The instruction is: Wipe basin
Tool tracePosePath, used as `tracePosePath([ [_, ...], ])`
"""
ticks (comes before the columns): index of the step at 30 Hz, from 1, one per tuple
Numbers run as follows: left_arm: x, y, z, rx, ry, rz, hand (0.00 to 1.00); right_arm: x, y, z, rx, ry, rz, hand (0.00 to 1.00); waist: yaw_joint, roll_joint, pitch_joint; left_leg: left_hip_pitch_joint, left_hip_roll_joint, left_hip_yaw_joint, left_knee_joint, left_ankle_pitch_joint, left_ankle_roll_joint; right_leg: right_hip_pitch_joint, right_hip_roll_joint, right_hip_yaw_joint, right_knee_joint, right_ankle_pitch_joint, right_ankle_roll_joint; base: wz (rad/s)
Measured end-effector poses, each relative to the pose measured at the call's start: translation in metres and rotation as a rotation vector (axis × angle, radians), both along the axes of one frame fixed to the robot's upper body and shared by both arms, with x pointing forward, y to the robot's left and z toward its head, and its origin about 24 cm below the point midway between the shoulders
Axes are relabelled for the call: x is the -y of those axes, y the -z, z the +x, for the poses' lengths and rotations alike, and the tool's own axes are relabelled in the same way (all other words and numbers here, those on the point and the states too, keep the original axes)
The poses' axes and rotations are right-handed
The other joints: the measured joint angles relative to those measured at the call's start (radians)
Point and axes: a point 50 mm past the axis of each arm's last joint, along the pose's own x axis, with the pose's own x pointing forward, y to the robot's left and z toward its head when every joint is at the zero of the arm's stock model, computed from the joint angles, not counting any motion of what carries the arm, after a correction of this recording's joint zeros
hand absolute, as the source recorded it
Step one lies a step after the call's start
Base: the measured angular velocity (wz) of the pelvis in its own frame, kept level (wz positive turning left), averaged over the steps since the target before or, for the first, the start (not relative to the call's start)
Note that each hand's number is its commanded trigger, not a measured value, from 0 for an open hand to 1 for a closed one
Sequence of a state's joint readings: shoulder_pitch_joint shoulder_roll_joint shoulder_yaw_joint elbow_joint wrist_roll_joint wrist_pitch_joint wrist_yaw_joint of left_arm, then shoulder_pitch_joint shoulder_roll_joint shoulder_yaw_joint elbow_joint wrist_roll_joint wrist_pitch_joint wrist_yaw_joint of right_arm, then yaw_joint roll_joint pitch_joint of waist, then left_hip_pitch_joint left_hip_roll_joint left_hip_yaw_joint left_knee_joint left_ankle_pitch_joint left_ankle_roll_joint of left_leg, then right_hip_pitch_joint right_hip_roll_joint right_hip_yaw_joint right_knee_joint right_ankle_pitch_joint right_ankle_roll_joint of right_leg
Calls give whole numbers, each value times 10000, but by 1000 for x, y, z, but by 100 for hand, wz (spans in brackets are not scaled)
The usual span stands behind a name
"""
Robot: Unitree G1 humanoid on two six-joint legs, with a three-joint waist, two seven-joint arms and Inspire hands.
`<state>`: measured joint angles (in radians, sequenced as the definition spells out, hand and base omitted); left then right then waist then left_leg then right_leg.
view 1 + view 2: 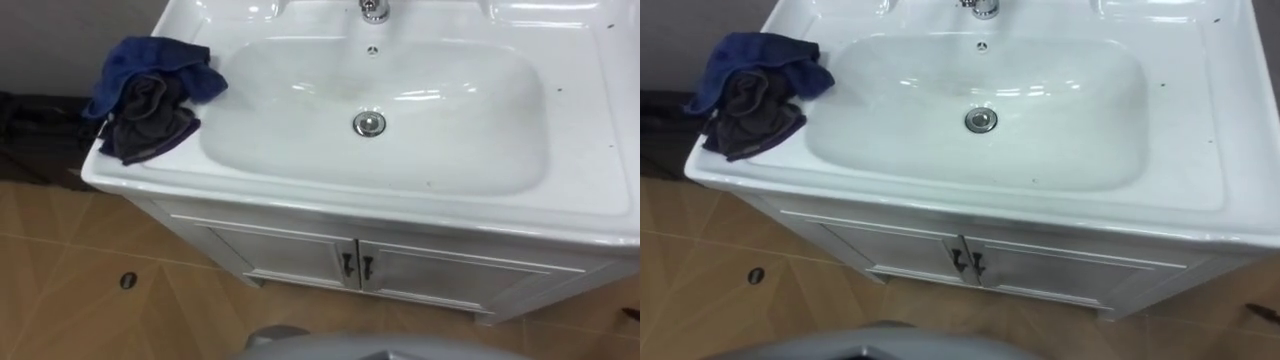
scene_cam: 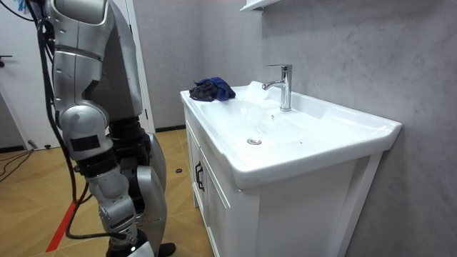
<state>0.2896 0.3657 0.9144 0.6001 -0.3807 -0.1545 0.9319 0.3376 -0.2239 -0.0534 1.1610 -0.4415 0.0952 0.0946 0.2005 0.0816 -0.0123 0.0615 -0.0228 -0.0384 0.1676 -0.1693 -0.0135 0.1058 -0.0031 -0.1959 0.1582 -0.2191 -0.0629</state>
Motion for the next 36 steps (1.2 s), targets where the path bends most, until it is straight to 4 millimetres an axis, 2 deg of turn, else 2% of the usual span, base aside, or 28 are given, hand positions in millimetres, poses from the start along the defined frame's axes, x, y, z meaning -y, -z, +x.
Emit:
tracePosePath([
  [2, 9, 15, -5, -572, 201, -617, 0, -2, 0, -1, -75, 7, -35, 0, -33, -2, -13, 9, -5, -54, -6, 0, 0, 7, -3, -1, 2, 0, 2, 0],
  [5, 30, 43, -13, -1108, 292, -1757, 0, -9, 2, -3, -102, 110, 121, 0, -122, -49, -76, 14, -8, -171, -9, 0, 0, 13, -3, -17, 8, 0, 0, 1],
  [8, 56, 69, -14, -1392, 730, -2872, 0, -12, 3, -6, -181, 181, 215, 0, -299, -143, -75, 43, -19, -141, 6, 0, 2, 81, -21, -80, 6, -3, 4, 5],
  [10, 69, 82, -17, -2128, 1461, -3542, 0, -13, 3, -7, -209, 191, 266, 0, -384, -237, -57, 118, 10, 61, 3, -3, 6, 158, -20, -58, -8, -3, 4, -3],
  [14, 98, 110, -11, -3881, 4062, -5040, 0, -13, 3, -9, -376, 221, 469, 0, -689, -407, -44, 179, 13, 63, 17, -34, 51, 269, -23, -90, -23, -5, 10, 1],
  [18, 127, 133, -8, -5633, 6940, -6541, 0, -19, 5, -10, -400, 324, 688, 0, -1036, -555, -28, 232, 70, 245, 19, -56, 82, 355, -26, -69, -39, -3, 25, -2],
  [24, 151, 151, -4, -6876, 9476, -8214, 0, -28, 8, -8, -501, 526, 1058, 0, -1447, -686, 0, 263, 103, 349, 5, -82, 116, 344, -37, -57, -37, 0, 32, -3],
  [28, 162, 157, -9, -6814, 9727, -9074, 0, -31, 10, -6, -587, 702, 1185, 0, -1587, -723, 14, 373, 104, 505, -20, -102, 142, 363, -47, 35, -42, -7, 44, -8],
  [29, 164, 158, -7, -6748, 9789, -9218, 0, -32, 10, -4, -581, 710, 1197, 0, -1703, -759, 37, 368, 104, 533, -21, -102, 143, 366, -52, 28, -41, -15, 56, 0],
  [33, 170, 163, -4, -6612, 10041, -9725, 0, -36, 12, 0, -670, 846, 1373, 0, -1721, -939, 146, 370, 107, 639, -22, -107, 150, 358, -53, 54, -48, -16, 58, 0],
  [36, 172, 164, -1, -6517, 10211, -9965, 0, -37, 12, -3, -760, 988, 1400, 0, -1723, -1000, 139, 369, 111, 667, -29, -126, 172, 354, -62, 58, -52, -23, 70, 0],
])
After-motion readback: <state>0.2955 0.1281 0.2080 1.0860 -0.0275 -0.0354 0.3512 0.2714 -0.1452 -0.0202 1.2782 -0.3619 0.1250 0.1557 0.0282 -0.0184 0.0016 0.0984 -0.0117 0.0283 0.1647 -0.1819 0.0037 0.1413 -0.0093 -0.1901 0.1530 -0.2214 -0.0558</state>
